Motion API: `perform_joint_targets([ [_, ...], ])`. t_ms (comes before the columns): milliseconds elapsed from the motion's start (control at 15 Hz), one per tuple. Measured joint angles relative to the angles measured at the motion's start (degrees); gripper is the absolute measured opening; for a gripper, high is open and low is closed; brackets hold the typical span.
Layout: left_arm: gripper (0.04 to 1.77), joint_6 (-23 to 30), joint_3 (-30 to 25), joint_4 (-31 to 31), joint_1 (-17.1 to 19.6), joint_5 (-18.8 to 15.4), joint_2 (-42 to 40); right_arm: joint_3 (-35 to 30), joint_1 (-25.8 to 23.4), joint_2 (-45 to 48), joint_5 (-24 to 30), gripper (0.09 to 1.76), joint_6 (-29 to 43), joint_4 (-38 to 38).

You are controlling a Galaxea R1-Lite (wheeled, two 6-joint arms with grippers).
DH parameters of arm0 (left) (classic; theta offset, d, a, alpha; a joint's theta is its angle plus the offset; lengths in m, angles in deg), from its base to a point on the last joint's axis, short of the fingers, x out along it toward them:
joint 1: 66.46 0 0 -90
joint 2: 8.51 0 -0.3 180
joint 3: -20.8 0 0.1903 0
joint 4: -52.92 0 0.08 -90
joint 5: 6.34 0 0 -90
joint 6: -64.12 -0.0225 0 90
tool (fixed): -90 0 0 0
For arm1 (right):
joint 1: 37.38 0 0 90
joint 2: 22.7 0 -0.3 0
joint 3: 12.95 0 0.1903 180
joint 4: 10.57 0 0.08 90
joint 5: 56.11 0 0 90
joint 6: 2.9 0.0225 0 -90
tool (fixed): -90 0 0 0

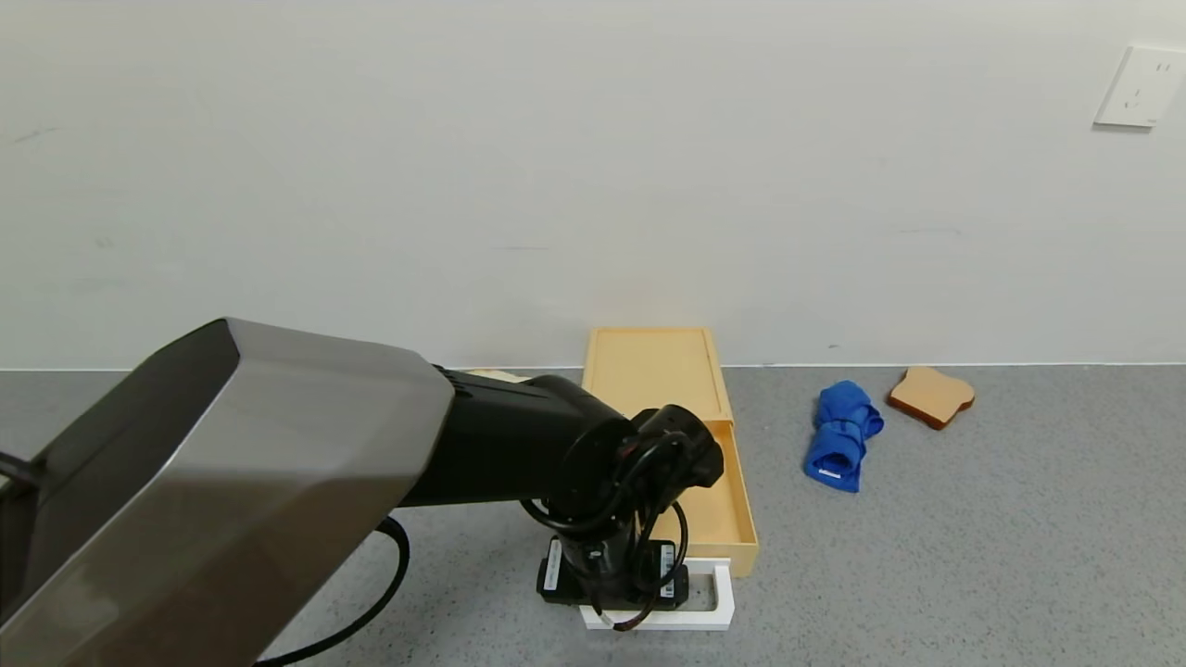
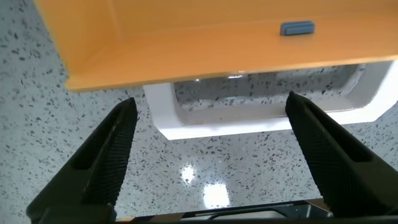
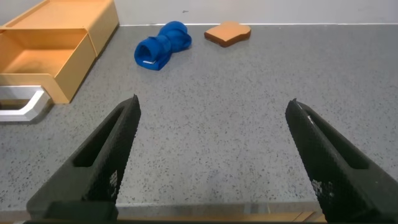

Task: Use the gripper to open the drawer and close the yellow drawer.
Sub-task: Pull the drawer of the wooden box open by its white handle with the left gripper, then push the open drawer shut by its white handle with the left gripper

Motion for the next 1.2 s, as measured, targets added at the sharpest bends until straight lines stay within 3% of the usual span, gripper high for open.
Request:
perform_joint_targets([
  [733, 1.72, 1.29, -1.82, 0.33, -1.11, 0.27, -2.89, 0.00, 0.02, 0.00, 0.00, 1.71, 0.00, 0.00],
  [1067, 1.72, 0.28, -1.55, -0.30, -1.11, 0.72, -9.09, 0.00, 0.02, 0.00, 0.00, 1.71, 0.00, 0.00],
  [1200, 1.72, -2.80, -1.60, -0.89, -0.91, 0.85, -12.68, 0.00, 0.02, 0.00, 0.00, 1.71, 0.00, 0.00],
])
